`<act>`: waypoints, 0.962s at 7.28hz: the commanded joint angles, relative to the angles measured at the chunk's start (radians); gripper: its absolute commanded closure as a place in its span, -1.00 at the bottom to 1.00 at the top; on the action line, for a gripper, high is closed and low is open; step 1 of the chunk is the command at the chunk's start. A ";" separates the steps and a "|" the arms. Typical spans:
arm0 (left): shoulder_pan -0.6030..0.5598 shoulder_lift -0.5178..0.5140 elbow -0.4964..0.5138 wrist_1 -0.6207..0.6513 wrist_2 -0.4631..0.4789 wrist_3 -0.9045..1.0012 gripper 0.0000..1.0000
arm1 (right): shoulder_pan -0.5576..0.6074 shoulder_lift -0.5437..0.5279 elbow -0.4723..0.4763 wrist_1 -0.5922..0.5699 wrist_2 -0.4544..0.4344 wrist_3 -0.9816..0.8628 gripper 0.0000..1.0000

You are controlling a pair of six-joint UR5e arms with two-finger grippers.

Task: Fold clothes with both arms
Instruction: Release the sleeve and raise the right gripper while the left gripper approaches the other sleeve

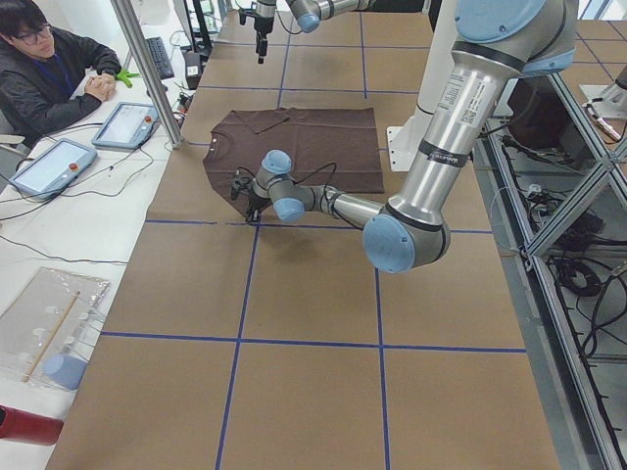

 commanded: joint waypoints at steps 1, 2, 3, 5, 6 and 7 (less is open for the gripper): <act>0.002 -0.003 0.000 0.000 0.024 0.006 1.00 | 0.000 -0.008 0.010 0.001 0.000 0.000 -1.00; 0.002 -0.007 -0.005 0.001 0.024 0.008 1.00 | 0.000 -0.013 0.016 0.001 0.001 0.000 -1.00; 0.002 -0.009 -0.026 0.008 0.023 0.008 1.00 | 0.000 -0.014 0.019 0.001 0.000 0.000 -1.00; 0.004 -0.039 -0.093 0.093 0.020 0.002 1.00 | 0.000 -0.016 0.019 0.001 0.000 0.002 -1.00; 0.007 -0.102 -0.139 0.258 0.020 -0.006 1.00 | 0.000 -0.016 0.021 0.001 -0.002 0.002 -1.00; 0.029 -0.162 -0.158 0.375 0.023 -0.026 1.00 | 0.000 -0.016 0.021 -0.001 -0.002 0.003 -1.00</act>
